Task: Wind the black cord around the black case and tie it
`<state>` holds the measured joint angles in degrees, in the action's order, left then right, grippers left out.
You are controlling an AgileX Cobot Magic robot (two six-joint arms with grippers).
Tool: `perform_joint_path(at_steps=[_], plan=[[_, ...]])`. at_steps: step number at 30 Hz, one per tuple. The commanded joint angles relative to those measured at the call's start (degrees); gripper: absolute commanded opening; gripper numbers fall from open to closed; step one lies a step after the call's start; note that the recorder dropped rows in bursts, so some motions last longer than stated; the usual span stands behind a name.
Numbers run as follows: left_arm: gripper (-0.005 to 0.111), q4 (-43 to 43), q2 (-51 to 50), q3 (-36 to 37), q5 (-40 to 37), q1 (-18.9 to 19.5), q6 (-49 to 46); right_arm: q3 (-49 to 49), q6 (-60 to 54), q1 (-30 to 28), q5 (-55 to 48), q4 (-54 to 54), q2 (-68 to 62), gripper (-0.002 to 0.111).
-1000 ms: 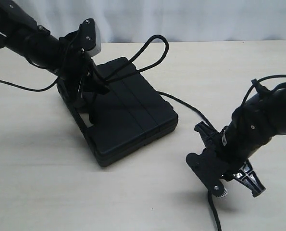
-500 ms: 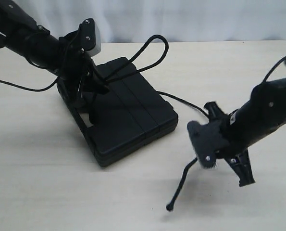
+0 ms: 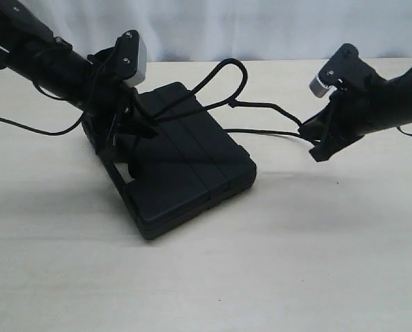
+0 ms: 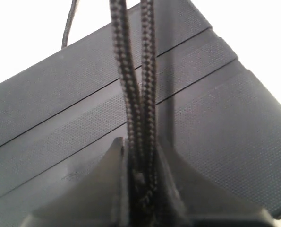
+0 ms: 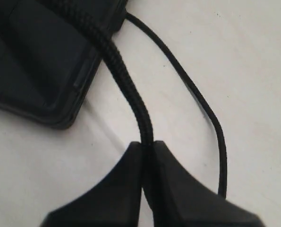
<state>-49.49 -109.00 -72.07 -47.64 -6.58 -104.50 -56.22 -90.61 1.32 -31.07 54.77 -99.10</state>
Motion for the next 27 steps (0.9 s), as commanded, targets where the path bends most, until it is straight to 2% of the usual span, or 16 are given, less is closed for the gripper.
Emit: perform_joint_path(at_steps=[1, 7, 11, 17, 27], plan=[[0.000, -0.1, 0.8, -0.1, -2.0, 0.0, -0.6, -4.9, 1.6, -0.5, -0.3, 3.2, -5.6, 0.004], [0.000, -0.1, 0.8, -0.1, -4.6, 0.0, -0.6, -11.6, 1.1, -0.5, -2.6, 3.2, -9.5, 0.004], [0.000, -0.2, 0.8, -0.1, -4.9, 0.0, -0.6, -13.4, -9.1, -0.5, -10.4, 2.6, -9.7, 0.004], [0.000, -0.1, 0.8, -0.1, -5.0, 0.0, -0.6, -13.4, -15.6, -0.5, -16.2, 3.5, -9.5, 0.004], [0.000, 1.9, 0.7, -0.1, -3.3, 0.0, -0.6, -13.4, -21.2, -0.4, -25.4, 14.6, -7.3, 0.004]])
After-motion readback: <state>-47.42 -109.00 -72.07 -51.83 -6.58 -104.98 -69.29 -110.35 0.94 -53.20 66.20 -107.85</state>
